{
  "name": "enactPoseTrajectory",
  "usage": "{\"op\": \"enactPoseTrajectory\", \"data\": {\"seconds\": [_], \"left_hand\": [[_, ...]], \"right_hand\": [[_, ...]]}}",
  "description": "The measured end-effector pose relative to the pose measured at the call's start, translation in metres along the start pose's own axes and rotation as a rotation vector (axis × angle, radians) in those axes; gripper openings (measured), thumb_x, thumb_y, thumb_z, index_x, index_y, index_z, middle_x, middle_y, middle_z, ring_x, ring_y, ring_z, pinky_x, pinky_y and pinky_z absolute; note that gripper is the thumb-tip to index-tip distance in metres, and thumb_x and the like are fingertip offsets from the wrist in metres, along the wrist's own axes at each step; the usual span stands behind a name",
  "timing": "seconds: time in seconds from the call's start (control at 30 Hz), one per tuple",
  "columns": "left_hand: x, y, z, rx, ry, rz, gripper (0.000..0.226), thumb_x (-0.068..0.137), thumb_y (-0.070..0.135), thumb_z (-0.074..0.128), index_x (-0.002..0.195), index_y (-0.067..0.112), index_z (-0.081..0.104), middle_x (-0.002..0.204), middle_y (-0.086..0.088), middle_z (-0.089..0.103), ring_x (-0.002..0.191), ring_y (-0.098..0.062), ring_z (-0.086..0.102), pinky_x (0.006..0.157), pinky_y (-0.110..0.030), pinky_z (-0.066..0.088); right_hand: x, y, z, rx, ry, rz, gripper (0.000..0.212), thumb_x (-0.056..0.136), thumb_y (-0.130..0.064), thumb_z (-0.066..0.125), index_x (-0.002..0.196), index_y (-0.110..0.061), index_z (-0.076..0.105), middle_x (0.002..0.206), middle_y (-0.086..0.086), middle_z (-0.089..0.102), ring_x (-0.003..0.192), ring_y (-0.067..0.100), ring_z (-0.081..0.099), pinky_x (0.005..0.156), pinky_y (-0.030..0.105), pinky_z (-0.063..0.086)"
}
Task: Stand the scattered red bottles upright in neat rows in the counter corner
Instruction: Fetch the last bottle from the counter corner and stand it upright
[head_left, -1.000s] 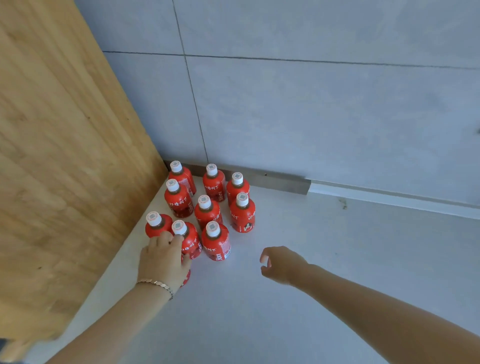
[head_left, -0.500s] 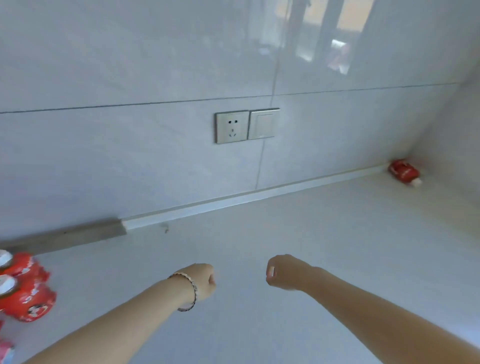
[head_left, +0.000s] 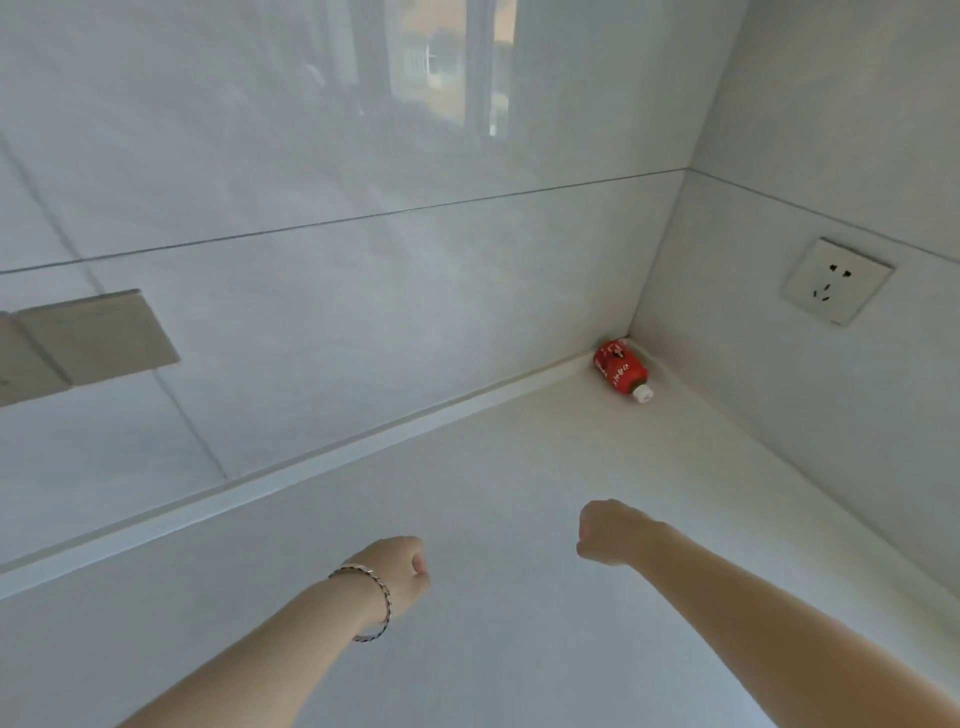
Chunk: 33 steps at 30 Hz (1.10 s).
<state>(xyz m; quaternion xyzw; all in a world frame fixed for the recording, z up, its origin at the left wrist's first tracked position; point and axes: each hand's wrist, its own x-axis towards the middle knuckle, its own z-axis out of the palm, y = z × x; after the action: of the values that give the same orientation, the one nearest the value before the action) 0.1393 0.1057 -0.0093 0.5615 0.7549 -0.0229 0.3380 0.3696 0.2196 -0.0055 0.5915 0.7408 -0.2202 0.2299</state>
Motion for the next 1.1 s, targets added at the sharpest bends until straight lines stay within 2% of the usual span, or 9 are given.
{"op": "enactPoseTrajectory", "data": {"seconds": [0.1, 0.2, 0.27, 0.37, 0.53, 0.67, 0.77, 0.97, 1.1], "left_hand": [[0.041, 0.034, -0.012, 0.01, 0.015, -0.004, 0.007, 0.091, 0.024, 0.042, 0.087, 0.026, 0.048, 0.1, 0.004, 0.054, 0.091, -0.018, 0.055, 0.082, -0.026, 0.044], [0.074, 0.058, -0.021, 0.054, -0.016, -0.012, 0.018, 0.094, 0.026, 0.042, 0.106, 0.02, 0.054, 0.118, -0.001, 0.058, 0.096, -0.019, 0.055, 0.088, -0.028, 0.045], [0.106, 0.073, -0.025, 0.095, -0.026, -0.016, 0.028, 0.094, 0.026, 0.042, 0.118, 0.018, 0.053, 0.125, -0.003, 0.057, 0.103, -0.021, 0.058, 0.092, -0.03, 0.046], [0.147, 0.09, -0.031, 0.14, -0.056, -0.017, 0.031, 0.095, 0.026, 0.042, 0.123, 0.017, 0.051, 0.127, -0.003, 0.057, 0.112, -0.022, 0.057, 0.094, -0.029, 0.045], [0.204, 0.104, -0.038, 0.192, -0.072, -0.004, 0.031, 0.095, 0.026, 0.041, 0.123, 0.018, 0.051, 0.124, -0.001, 0.06, 0.112, -0.021, 0.059, 0.093, -0.029, 0.046], [0.234, 0.102, -0.037, 0.161, -0.049, 0.019, 0.029, 0.095, 0.026, 0.042, 0.121, 0.018, 0.052, 0.119, -0.001, 0.062, 0.098, -0.02, 0.06, 0.081, -0.026, 0.045], [0.247, 0.101, -0.035, 0.126, -0.028, 0.038, 0.027, 0.095, 0.024, 0.042, 0.118, 0.018, 0.054, 0.1, 0.002, 0.059, 0.082, -0.016, 0.052, 0.073, -0.021, 0.038], [0.235, 0.097, -0.034, 0.122, -0.027, 0.042, 0.028, 0.095, 0.024, 0.042, 0.119, 0.018, 0.054, 0.099, 0.005, 0.055, 0.083, -0.014, 0.05, 0.074, -0.02, 0.038], [0.205, 0.084, -0.042, 0.106, -0.029, 0.016, 0.029, 0.095, 0.023, 0.043, 0.121, 0.016, 0.055, 0.106, 0.001, 0.059, 0.087, -0.013, 0.048, 0.073, -0.018, 0.035]], "right_hand": [[0.047, 0.036, -0.022, 0.043, 0.019, 0.03, 0.029, 0.081, -0.01, 0.045, 0.055, -0.015, 0.034, 0.06, 0.001, 0.037, 0.066, 0.022, 0.045, 0.052, 0.021, 0.031], [0.085, 0.059, -0.043, 0.101, 0.057, 0.067, 0.027, 0.084, -0.013, 0.047, 0.058, -0.015, 0.038, 0.065, 0.0, 0.042, 0.078, 0.025, 0.05, 0.054, 0.022, 0.034], [0.117, 0.075, -0.058, 0.136, 0.106, 0.09, 0.013, 0.086, -0.015, 0.046, 0.076, -0.014, 0.054, 0.082, 0.001, 0.055, 0.09, 0.026, 0.057, 0.058, 0.022, 0.038], [0.159, 0.096, -0.075, 0.201, 0.217, 0.173, 0.036, 0.092, -0.023, 0.047, 0.127, -0.013, 0.05, 0.128, 0.006, 0.053, 0.118, 0.025, 0.054, 0.083, 0.028, 0.044], [0.227, 0.119, -0.092, 0.357, 0.366, 0.357, 0.051, 0.09, -0.02, 0.054, 0.135, -0.005, 0.036, 0.132, 0.014, 0.045, 0.123, 0.029, 0.048, 0.095, 0.037, 0.045], [0.27, 0.126, -0.093, 0.531, 0.44, 0.454, 0.041, 0.093, -0.018, 0.051, 0.13, -0.004, 0.04, 0.13, 0.017, 0.051, 0.122, 0.033, 0.05, 0.098, 0.041, 0.043], [0.286, 0.131, -0.079, 0.591, 0.554, 0.49, 0.033, 0.095, -0.015, 0.049, 0.126, -0.004, 0.047, 0.125, 0.018, 0.057, 0.118, 0.034, 0.052, 0.092, 0.04, 0.045], [0.267, 0.127, -0.051, 0.614, 0.653, 0.36, 0.027, 0.094, -0.025, 0.051, 0.11, -0.004, 0.057, 0.1, 0.017, 0.065, 0.093, 0.035, 0.06, 0.07, 0.033, 0.041], [0.222, 0.114, -0.056, 0.368, 0.619, 0.202, 0.039, 0.094, -0.041, 0.048, 0.103, -0.005, 0.06, 0.079, 0.005, 0.055, 0.074, 0.027, 0.053, 0.061, 0.028, 0.034]]}}
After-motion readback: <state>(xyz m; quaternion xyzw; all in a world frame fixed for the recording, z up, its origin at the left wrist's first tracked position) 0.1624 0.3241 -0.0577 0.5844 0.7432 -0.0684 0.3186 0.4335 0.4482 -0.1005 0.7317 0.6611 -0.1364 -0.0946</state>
